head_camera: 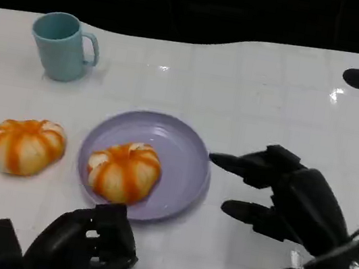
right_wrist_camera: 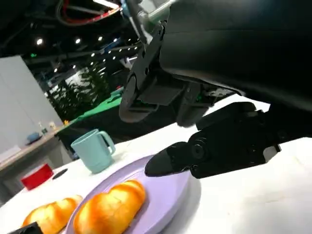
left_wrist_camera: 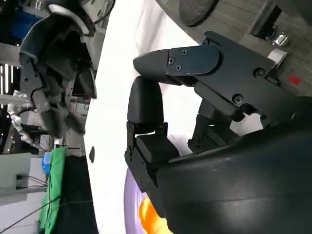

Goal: Grasp the bread from the table and place it into the plate.

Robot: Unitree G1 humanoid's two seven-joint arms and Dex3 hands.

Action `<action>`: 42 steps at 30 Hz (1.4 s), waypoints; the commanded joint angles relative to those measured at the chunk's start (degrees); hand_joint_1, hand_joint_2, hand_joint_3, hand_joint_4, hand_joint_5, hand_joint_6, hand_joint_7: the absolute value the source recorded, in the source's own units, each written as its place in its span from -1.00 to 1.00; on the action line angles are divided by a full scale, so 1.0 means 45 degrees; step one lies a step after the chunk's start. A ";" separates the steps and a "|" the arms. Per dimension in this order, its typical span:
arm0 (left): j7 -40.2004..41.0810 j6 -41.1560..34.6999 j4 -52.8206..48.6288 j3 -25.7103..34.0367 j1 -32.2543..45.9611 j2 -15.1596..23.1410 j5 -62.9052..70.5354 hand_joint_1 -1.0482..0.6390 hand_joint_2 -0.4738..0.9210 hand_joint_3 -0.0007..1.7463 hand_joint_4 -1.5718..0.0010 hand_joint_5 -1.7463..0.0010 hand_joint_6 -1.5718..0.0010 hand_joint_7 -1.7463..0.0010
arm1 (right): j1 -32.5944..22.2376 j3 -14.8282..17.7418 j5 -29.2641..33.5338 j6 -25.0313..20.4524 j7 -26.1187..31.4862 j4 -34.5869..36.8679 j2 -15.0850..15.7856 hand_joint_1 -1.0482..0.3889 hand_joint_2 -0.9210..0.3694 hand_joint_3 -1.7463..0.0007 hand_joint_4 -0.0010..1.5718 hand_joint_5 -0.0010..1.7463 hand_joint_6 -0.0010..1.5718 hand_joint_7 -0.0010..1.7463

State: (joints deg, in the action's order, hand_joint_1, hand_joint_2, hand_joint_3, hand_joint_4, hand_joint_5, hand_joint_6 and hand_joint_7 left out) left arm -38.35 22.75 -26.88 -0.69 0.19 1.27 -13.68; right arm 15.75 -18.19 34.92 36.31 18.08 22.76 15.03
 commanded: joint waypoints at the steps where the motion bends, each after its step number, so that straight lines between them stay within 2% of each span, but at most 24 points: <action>1: 0.0090 0.0107 -0.0126 0.0061 -0.0098 0.0163 0.0024 -0.38 0.58 -0.19 0.00 -1.00 0.04 -0.64 | -0.0500 0.0626 -0.0367 0.0535 0.0384 -0.0025 0.0404 0.16 -0.99 0.90 -0.13 0.28 0.19 -0.62; 3: 0.0035 0.0145 -0.0191 0.0073 -0.0126 0.0150 -0.0016 -0.37 0.58 -0.19 -0.01 -1.00 0.04 -0.63 | -0.0634 0.0796 -0.0288 0.0745 0.0567 0.0022 0.0519 0.19 -0.97 0.88 -0.10 0.41 0.19 -0.48; 4: 0.0042 0.0211 -0.0230 0.0069 -0.0139 0.0150 0.0013 -0.37 0.59 -0.20 -0.01 -1.00 0.04 -0.62 | -0.0712 0.0872 -0.0207 0.0806 0.0680 0.0016 0.0602 0.20 -0.96 0.85 -0.08 0.51 0.17 -0.35; 5: 0.0079 0.0238 -0.0235 0.0058 -0.0140 0.0158 0.0062 -0.38 0.59 -0.20 -0.01 -1.00 0.04 -0.62 | -0.0829 0.0954 -0.0170 0.0855 0.0749 -0.0020 0.0698 0.22 -0.87 0.70 -0.06 0.65 0.11 -0.13; 7: 0.0115 0.0233 -0.0256 0.0045 -0.0160 0.0162 0.0096 -0.38 0.60 -0.20 -0.01 -1.00 0.04 -0.62 | -0.1001 0.1077 -0.0131 0.0916 0.0802 -0.0081 0.0816 0.22 -0.59 0.29 0.00 0.78 0.05 0.10; 10: 0.0191 0.0158 -0.0195 0.0009 -0.0164 0.0174 0.0168 -0.38 0.60 -0.21 -0.01 -1.00 0.03 -0.62 | -0.1310 0.1221 0.0026 0.0842 0.0882 -0.0301 0.0977 0.23 -0.40 0.00 0.07 0.89 0.02 0.23; 15: 0.0126 0.0312 -0.0309 0.0027 -0.0199 0.0130 0.0134 -0.38 0.60 -0.21 0.00 -1.00 0.03 -0.61 | -0.2050 0.1397 -0.0062 0.0598 0.0490 -0.0941 0.1283 0.21 -0.28 -0.30 0.14 0.94 0.11 0.27; 17: 0.0096 0.0289 -0.0350 0.0040 -0.0220 0.0120 0.0090 -0.38 0.60 -0.21 0.00 -1.00 0.03 -0.61 | -0.2305 0.1445 0.0047 0.0419 0.0452 -0.1229 0.1301 0.20 -0.21 -0.39 0.16 0.97 0.16 0.32; 18: 0.0102 0.0273 -0.0359 0.0041 -0.0231 0.0126 0.0093 -0.38 0.59 -0.21 0.00 -1.00 0.03 -0.61 | -0.2404 0.1457 0.0164 0.0350 0.0510 -0.1332 0.1294 0.18 -0.17 -0.44 0.18 0.99 0.16 0.41; 23: 0.0087 0.0309 -0.0427 0.0053 -0.0278 0.0162 0.0107 -0.39 0.59 -0.21 0.00 -1.00 0.03 -0.61 | -0.2873 0.1432 0.0829 -0.0169 0.0976 -0.1647 0.1090 0.14 -0.05 -0.49 0.22 1.00 0.10 0.64; 27: -0.0004 0.0271 -0.0452 0.0082 -0.0287 0.0184 0.0014 -0.39 0.59 -0.22 0.00 -1.00 0.03 -0.60 | -0.3060 0.1318 0.1226 -0.0421 0.1355 -0.1525 0.1012 0.15 -0.06 -0.45 0.19 1.00 0.06 0.60; 32: -0.0064 0.0209 -0.0379 0.0093 -0.0238 0.0195 -0.0077 -0.38 0.60 -0.23 -0.01 -1.00 0.02 -0.60 | -0.3009 0.1168 0.1686 -0.0106 0.2280 -0.0860 0.1060 0.16 -0.09 -0.41 0.17 1.00 0.09 0.52; 35: -0.0073 0.0308 -0.0392 0.0088 -0.0231 0.0231 -0.0062 -0.38 0.60 -0.23 -0.01 -1.00 0.02 -0.60 | -0.2876 0.1078 0.1777 0.0242 0.2833 -0.0363 0.1085 0.17 -0.12 -0.38 0.15 1.00 0.05 0.63; 42: -0.0099 0.0253 -0.0381 0.0116 -0.0236 0.0293 -0.0114 -0.38 0.61 -0.24 -0.01 -1.00 0.01 -0.59 | -0.2449 0.0844 0.1848 0.0820 0.3658 0.0627 0.1130 0.16 -0.16 -0.37 0.15 1.00 0.00 0.66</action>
State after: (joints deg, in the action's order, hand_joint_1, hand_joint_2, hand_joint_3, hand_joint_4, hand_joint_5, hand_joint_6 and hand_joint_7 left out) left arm -38.21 23.57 -28.60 -0.67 -1.11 1.53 -13.65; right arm 3.62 -14.30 43.16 38.87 33.00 24.13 19.28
